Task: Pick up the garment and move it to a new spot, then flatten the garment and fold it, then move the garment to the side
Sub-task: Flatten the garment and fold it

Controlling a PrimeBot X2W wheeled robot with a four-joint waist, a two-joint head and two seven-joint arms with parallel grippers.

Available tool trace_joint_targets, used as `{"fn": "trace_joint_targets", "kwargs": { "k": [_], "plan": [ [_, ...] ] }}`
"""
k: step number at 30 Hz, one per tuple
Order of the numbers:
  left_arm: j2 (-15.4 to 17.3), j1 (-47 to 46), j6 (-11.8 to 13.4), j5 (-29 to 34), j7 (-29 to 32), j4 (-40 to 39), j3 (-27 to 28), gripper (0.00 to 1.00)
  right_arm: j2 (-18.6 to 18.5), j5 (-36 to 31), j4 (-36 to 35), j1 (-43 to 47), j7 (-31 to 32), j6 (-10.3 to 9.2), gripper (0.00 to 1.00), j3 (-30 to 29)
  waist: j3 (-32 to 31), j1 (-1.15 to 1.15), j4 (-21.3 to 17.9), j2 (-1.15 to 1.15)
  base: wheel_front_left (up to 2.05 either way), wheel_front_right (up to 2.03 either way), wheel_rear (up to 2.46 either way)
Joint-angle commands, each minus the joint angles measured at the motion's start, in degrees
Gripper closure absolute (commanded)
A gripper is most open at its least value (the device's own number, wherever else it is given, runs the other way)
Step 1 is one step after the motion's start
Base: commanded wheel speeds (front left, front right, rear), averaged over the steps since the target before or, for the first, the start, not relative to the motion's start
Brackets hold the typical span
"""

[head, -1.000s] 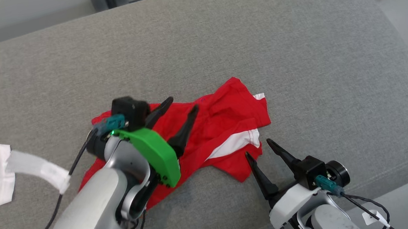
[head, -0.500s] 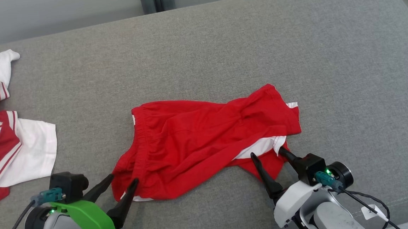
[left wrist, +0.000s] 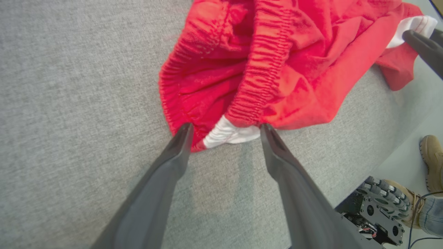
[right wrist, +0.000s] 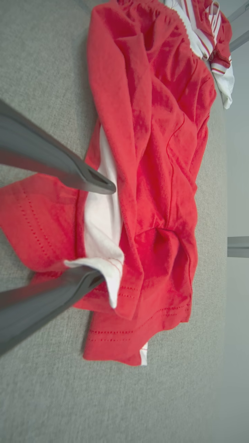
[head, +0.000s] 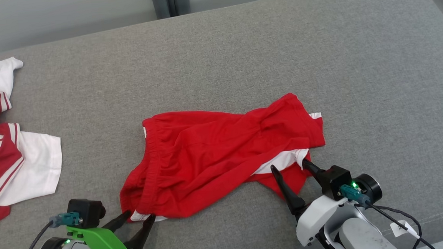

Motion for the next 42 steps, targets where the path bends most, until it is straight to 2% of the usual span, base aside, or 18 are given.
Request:
{"fn": "trace_joint_targets", "kwargs": {
  "k": [1, 6, 7, 8, 9, 10, 11, 12, 14, 15, 18, 19, 20, 26, 31, 35, 42],
  "plan": [
    [-0.43, -1.06, -0.32, 0.34, -0.60, 1.23, -0.04, 0.00, -0.17, -0.26, 0.07, -0.20, -0.05, -0.02, 0.00, -0.08, -0.06, 0.00, -0.39, 0.00, 0.00, 0.00, 0.00],
    [-1.00, -1.42, -1.37, -0.25, -0.66, 2.89, -0.78, 0.00, -0.17, -0.39, -0.12, 0.39, 0.05, -0.02, 0.00, -0.53, 0.06, 0.00, -0.70, 0.00, 0.00, 0.00, 0.00],
    [-1.15, -1.50, -1.64, -0.38, -0.67, 3.05, -0.88, 0.38, -0.17, -0.39, -0.03, 0.43, 0.06, -0.02, 0.00, -0.60, 0.11, 0.00, -0.66, 0.00, 0.00, 0.00, 0.00],
    [-1.15, -1.50, -1.64, -0.38, -0.67, 3.05, -0.88, 0.38, -0.17, -0.39, -0.03, 0.43, 0.06, -0.02, 0.00, -0.60, 0.11, 0.00, -0.66, 0.00, 0.00, 0.00, 0.00],
    [-1.37, -1.62, -1.82, -0.54, -0.84, 3.22, -0.95, 0.62, -0.17, -0.34, 0.08, 0.36, 0.08, -0.02, 0.00, -0.65, 0.17, 0.00, -0.61, 0.00, 0.00, 0.00, 0.00],
    [-1.53, -1.76, -2.02, -0.73, -0.91, 3.44, -1.00, 0.72, -0.17, -0.24, 0.21, 0.22, 0.13, -0.02, 0.02, -0.71, 0.23, 0.00, -0.53, 0.00, 0.00, 0.00, 0.00],
    [-1.69, -1.89, -2.10, -0.86, -0.95, 3.68, -1.04, 0.97, -0.17, -0.14, 0.34, -0.08, 0.26, -0.02, 0.07, -0.74, 0.28, 0.00, -0.44, 0.00, 0.00, 0.00, 0.00],
    [-2.02, -1.99, -2.21, -1.16, -1.13, 3.89, -0.97, 1.00, -0.17, 0.01, 0.46, -0.43, 0.24, -0.02, 0.10, -0.74, 0.32, 0.00, -0.36, 0.00, 0.00, 0.00, 0.00],
    [-2.17, -2.22, -2.36, -1.28, -1.12, 4.23, -1.03, 1.00, -0.17, 0.57, 0.62, -0.94, 0.27, -0.02, 0.18, -0.54, 0.33, 0.00, -0.23, 0.00, 0.00, 0.00, 0.00],
    [-2.19, -2.30, -2.44, -1.37, -1.13, 4.35, -1.06, 1.00, -0.17, 0.71, 0.74, -1.14, 0.28, -0.02, 0.28, -0.33, 0.34, 0.00, -0.17, 0.00, 0.00, 0.00, 0.00],
    [-2.55, -2.57, -2.78, -1.97, -1.27, 4.46, -0.99, 1.00, -0.18, 1.50, 1.12, -1.79, 0.24, -0.02, 0.72, -0.06, 0.32, 0.00, -0.03, 0.00, 0.00, 0.00, 0.00],
    [-2.69, -2.57, -2.96, -2.36, -1.32, 4.39, -0.80, 1.00, -0.18, 1.74, 1.27, -1.92, 0.22, -0.02, 0.94, -0.03, 0.25, 0.00, -0.03, 0.00, 0.00, 0.00, 0.00],
    [-2.78, -2.56, -3.09, -2.97, -1.40, 4.28, -0.62, 1.00, -0.17, 2.00, 1.46, -1.98, 0.20, -0.02, 1.00, -0.01, 0.21, 0.00, -0.04, 0.00, 0.00, 0.00, 0.00],
    [-2.24, -1.15, -3.51, -7.99, -1.33, 0.44, 1.97, 1.00, -0.17, 5.15, -0.23, -2.66, 0.10, -0.02, 1.00, -1.00, -0.02, 0.00, -0.53, 0.00, 0.00, 0.00, 0.00],
    [0.59, 1.48, -3.96, -16.03, 0.32, -9.59, 5.96, 1.00, -1.77, 8.97, -6.52, -1.24, 2.83, -0.02, 1.00, -2.21, -0.84, 0.00, -1.34, 0.00, 0.00, 0.00, 0.00],
    [5.23, 4.47, -4.06, -23.74, 2.62, -20.88, 10.37, 1.00, -7.06, 16.58, -17.54, 1.02, 9.63, -0.02, 1.00, -1.36, -1.52, 0.00, -1.78, 0.00, 0.00, 0.00, 0.00],
    [13.18, 6.34, -1.44, -34.05, 5.34, -37.00, 19.78, 1.00, -18.57, 33.87, -42.95, 4.62, 27.66, -0.01, 1.00, -5.01, 0.16, 0.00, -2.00, 0.00, 0.00, 0.00, 0.00]
  ]
}}
